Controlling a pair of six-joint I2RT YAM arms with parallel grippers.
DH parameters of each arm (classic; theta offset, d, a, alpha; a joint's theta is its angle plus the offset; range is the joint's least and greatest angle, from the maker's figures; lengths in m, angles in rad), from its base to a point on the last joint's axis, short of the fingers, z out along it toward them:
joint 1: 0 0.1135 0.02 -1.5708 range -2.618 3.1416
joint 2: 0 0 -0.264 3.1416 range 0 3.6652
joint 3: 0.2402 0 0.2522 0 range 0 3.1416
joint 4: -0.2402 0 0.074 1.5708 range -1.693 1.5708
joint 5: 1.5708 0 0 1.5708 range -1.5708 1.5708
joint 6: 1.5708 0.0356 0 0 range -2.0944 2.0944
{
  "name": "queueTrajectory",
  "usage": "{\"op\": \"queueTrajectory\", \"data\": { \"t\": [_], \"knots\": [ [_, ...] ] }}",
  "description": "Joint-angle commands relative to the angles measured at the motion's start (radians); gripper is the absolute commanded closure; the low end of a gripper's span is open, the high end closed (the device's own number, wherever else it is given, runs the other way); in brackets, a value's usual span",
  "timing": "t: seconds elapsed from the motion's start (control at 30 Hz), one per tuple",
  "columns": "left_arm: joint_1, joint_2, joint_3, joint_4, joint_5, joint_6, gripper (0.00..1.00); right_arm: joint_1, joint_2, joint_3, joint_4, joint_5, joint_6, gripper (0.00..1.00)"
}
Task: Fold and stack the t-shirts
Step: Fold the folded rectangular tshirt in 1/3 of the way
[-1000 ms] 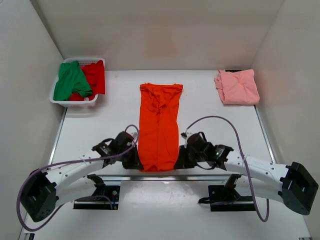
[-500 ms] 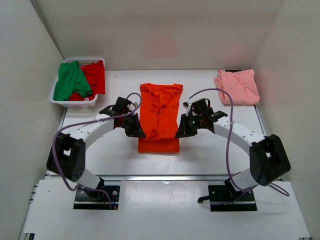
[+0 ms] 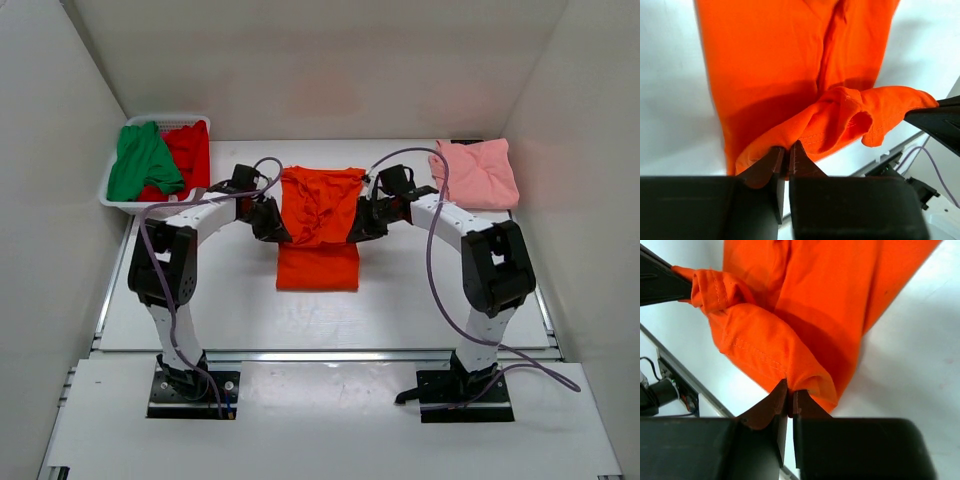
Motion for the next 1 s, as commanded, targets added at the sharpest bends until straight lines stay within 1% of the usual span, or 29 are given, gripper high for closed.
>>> {"op": "queueTrajectory", "data": {
  "t": [0.0, 0.03, 0.07, 0.13, 0.17, 0.2, 0.23, 0.27, 0.3, 0.33, 0.37, 0.4, 0.43, 0.47, 0.53, 0.57, 0.6, 0.67, 0.7, 0.73, 0.77, 0.8, 0.83, 0.87, 0.9, 0.97],
  "knots": [
    [0.032, 0.046, 0.058, 0.031, 0.000, 0.007, 0.82, -0.035, 0.044, 0.067, 0.000, 0.011, -0.034, 0.95],
    [0.031, 0.069, 0.073, 0.042, 0.002, -0.001, 0.73, -0.036, 0.067, 0.073, 0.009, 0.004, -0.033, 0.85],
    [0.037, 0.090, 0.096, 0.048, 0.014, -0.011, 0.65, -0.044, 0.082, 0.088, 0.024, -0.001, -0.022, 0.79],
    [0.060, 0.112, 0.127, 0.100, 0.019, -0.047, 0.62, -0.055, 0.090, 0.105, 0.080, -0.010, -0.002, 0.64],
    [0.068, 0.120, 0.144, 0.119, 0.034, -0.083, 0.60, -0.058, 0.085, 0.109, 0.131, -0.005, 0.021, 0.61],
    [0.077, 0.112, 0.142, 0.186, 0.039, -0.111, 0.59, -0.070, 0.084, 0.098, 0.196, 0.014, 0.057, 0.57],
    [0.092, 0.098, 0.132, 0.275, 0.039, -0.169, 0.59, -0.070, 0.072, 0.083, 0.222, 0.016, 0.065, 0.55],
    [0.094, 0.068, 0.097, 0.332, 0.031, -0.230, 0.59, -0.076, 0.047, 0.073, 0.294, 0.043, 0.093, 0.54],
    [0.094, 0.048, 0.068, 0.455, -0.013, -0.279, 0.58, -0.079, 0.035, 0.038, 0.355, 0.082, 0.125, 0.54],
    [0.098, -0.003, 0.006, 0.549, -0.038, -0.301, 0.58, -0.078, 0.006, 0.017, 0.380, 0.094, 0.127, 0.50],
    [0.094, -0.053, -0.046, 0.608, -0.082, -0.324, 0.57, -0.075, -0.010, 0.015, 0.385, 0.126, 0.127, 0.47],
    [0.089, -0.098, -0.086, 0.621, -0.114, -0.329, 0.54, -0.071, -0.025, 0.017, 0.349, 0.142, 0.114, 0.46],
    [0.088, -0.110, -0.101, 0.615, -0.119, -0.320, 0.53, -0.065, -0.027, 0.021, 0.312, 0.159, 0.101, 0.44],
    [0.086, -0.141, -0.126, 0.589, -0.121, -0.294, 0.53, -0.058, -0.045, 0.006, 0.289, 0.169, 0.090, 0.42],
    [0.085, -0.173, -0.161, 0.466, -0.080, -0.204, 0.53, -0.033, -0.106, -0.057, 0.241, 0.198, 0.082, 0.42],
    [0.080, -0.190, -0.177, 0.388, -0.052, -0.179, 0.52, -0.022, -0.129, -0.116, 0.232, 0.218, 0.087, 0.42],
    [0.068, -0.214, -0.215, 0.310, -0.052, -0.127, 0.53, -0.007, -0.177, -0.153, 0.232, 0.231, 0.088, 0.39],
    [0.043, -0.274, -0.332, 0.238, -0.078, -0.071, 0.51, 0.028, -0.241, -0.279, 0.210, 0.268, 0.120, 0.36],
    [0.014, -0.325, -0.371, 0.231, -0.088, -0.067, 0.51, 0.043, -0.276, -0.310, 0.215, 0.287, 0.130, 0.34],
    [-0.003, -0.384, -0.453, 0.234, -0.113, -0.076, 0.52, 0.069, -0.321, -0.379, 0.218, 0.306, 0.154, 0.33],
    [-0.024, -0.418, -0.536, 0.258, -0.148, -0.097, 0.50, 0.099, -0.335, -0.437, 0.230, 0.335, 0.191, 0.32],
    [-0.044, -0.472, -0.574, 0.298, -0.161, -0.114, 0.50, 0.103, -0.374, -0.466, 0.229, 0.343, 0.223, 0.32],
    [-0.058, -0.529, -0.644, 0.332, -0.182, -0.154, 0.50, 0.126, -0.405, -0.521, 0.261, 0.357, 0.255, 0.36],
    [-0.072, -0.573, -0.699, 0.352, -0.216, -0.194, 0.48, 0.151, -0.434, -0.555, 0.278, 0.384, 0.293, 0.37],
    [-0.087, -0.589, -0.723, 0.381, -0.233, -0.208, 0.49, 0.160, -0.433, -0.591, 0.290, 0.402, 0.323, 0.38],
    [-0.116, -0.623, -0.775, 0.412, -0.279, -0.249, 0.47, 0.177, -0.447, -0.614, 0.325, 0.398, 0.356, 0.40]
  ]
}}
